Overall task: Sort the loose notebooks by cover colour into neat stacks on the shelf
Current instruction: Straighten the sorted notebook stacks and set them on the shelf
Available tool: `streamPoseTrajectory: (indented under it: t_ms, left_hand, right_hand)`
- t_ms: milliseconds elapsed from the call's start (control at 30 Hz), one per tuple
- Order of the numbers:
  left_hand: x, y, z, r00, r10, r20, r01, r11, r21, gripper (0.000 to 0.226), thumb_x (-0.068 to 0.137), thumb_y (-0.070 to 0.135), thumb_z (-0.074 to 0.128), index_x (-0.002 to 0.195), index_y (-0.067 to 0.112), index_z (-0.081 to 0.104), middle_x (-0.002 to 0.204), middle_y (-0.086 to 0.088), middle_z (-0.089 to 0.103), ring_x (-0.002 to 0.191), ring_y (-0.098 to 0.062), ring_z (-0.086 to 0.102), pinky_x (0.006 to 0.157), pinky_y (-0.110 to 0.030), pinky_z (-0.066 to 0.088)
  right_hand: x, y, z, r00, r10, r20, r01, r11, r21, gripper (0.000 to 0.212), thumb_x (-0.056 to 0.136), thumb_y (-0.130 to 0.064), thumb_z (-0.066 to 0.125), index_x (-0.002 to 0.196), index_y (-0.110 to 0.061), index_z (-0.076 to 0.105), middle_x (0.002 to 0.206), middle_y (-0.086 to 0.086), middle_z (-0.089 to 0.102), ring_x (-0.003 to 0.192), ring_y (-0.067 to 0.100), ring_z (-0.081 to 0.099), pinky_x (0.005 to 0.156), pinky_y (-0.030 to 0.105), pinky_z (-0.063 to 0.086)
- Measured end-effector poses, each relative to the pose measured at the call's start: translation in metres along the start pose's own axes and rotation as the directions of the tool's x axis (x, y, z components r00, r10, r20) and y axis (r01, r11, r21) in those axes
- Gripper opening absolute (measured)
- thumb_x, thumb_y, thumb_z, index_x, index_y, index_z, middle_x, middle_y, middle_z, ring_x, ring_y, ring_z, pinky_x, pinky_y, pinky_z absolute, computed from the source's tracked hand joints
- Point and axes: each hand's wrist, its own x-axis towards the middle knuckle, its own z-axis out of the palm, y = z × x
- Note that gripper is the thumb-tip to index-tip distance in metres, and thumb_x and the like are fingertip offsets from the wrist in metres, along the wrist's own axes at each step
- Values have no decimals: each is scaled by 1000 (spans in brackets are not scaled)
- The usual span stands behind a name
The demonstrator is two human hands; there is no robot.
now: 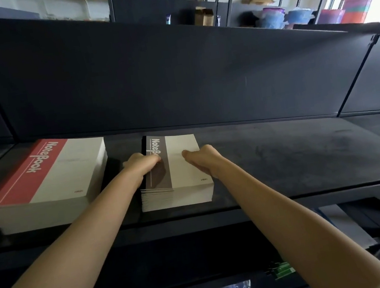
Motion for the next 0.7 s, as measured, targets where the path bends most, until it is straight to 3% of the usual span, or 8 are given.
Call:
streamPoseTrajectory:
  t_ms: [67, 167, 267, 333, 400, 500, 600, 700]
  left_hand:
    - [-1, -2, 1, 999, 33, -1, -33, 999, -39, 31, 90, 25, 57, 114, 5, 53, 113, -16, 58, 93, -26, 58, 74, -32, 45]
    - [-7, -3, 0, 997, 72, 27, -70, 996, -62, 31, 95, 14, 45, 123, 2, 50, 107, -15, 58, 89, -25, 56, 74, -32, 43]
    - [-10, -6, -1, 996, 75, 47, -72, 996, -54, 32, 95, 12, 41, 126, 5, 48, 113, -16, 58, 100, -29, 57, 82, -37, 47]
    - [-11, -7, 0, 995, 78, 55, -75, 996, -53, 31, 96, 11, 39, 125, 7, 47, 113, -16, 58, 98, -28, 57, 78, -36, 47]
    - [-12, -8, 1, 994, 86, 60, -83, 995, -56, 30, 97, 11, 39, 125, 7, 46, 113, -16, 58, 95, -27, 58, 72, -34, 47]
    - [-12, -8, 2, 995, 84, 50, -82, 995, -53, 31, 97, 12, 38, 127, 7, 46, 115, -17, 57, 100, -29, 58, 79, -37, 48]
    - [-11, -9, 3, 995, 82, 55, -79, 996, -51, 31, 97, 12, 37, 127, 7, 45, 115, -17, 57, 101, -29, 57, 81, -37, 48]
    - [-9, -10, 3, 995, 83, 58, -80, 996, -48, 32, 97, 13, 37, 128, 8, 45, 115, -17, 58, 102, -30, 58, 85, -39, 49]
  right_hand:
    - [-5, -1, -4, 1000, 13, 19, -16, 992, 126, 27, 90, -34, 55, 84, -8, 53, 72, 1, 53, 53, 11, 44, 50, 21, 38]
    - [-11, 1, -7, 998, -11, 57, 2, 987, 159, 24, 96, -22, 46, 75, -11, 47, 63, -1, 47, 46, 9, 39, 39, 15, 33]
    - [-15, 1, -5, 997, -32, 74, 22, 990, 138, 16, 97, -16, 42, 88, -7, 51, 64, 0, 47, 48, 10, 40, 34, 12, 31]
    - [-16, 0, -5, 997, -40, 73, 30, 991, 133, 14, 98, -14, 41, 98, -5, 52, 64, 1, 46, 48, 10, 38, 32, 11, 30]
    - [-17, 1, -6, 997, -45, 70, 36, 992, 123, 14, 98, -13, 40, 96, -6, 52, 64, 0, 45, 49, 10, 37, 30, 9, 27]
    - [-17, 0, -5, 997, -35, 69, 28, 994, 105, 16, 97, -11, 39, 89, -7, 52, 67, 2, 47, 52, 10, 39, 31, 11, 30]
    - [-16, 0, -2, 998, -26, 65, 18, 992, 123, 24, 97, -11, 40, 112, -1, 55, 82, 9, 59, 63, 14, 49, 48, 18, 39]
    - [-15, 0, -1, 998, -16, 54, 9, 992, 129, 28, 97, -11, 39, 117, 0, 54, 78, 4, 54, 61, 13, 47, 52, 19, 39]
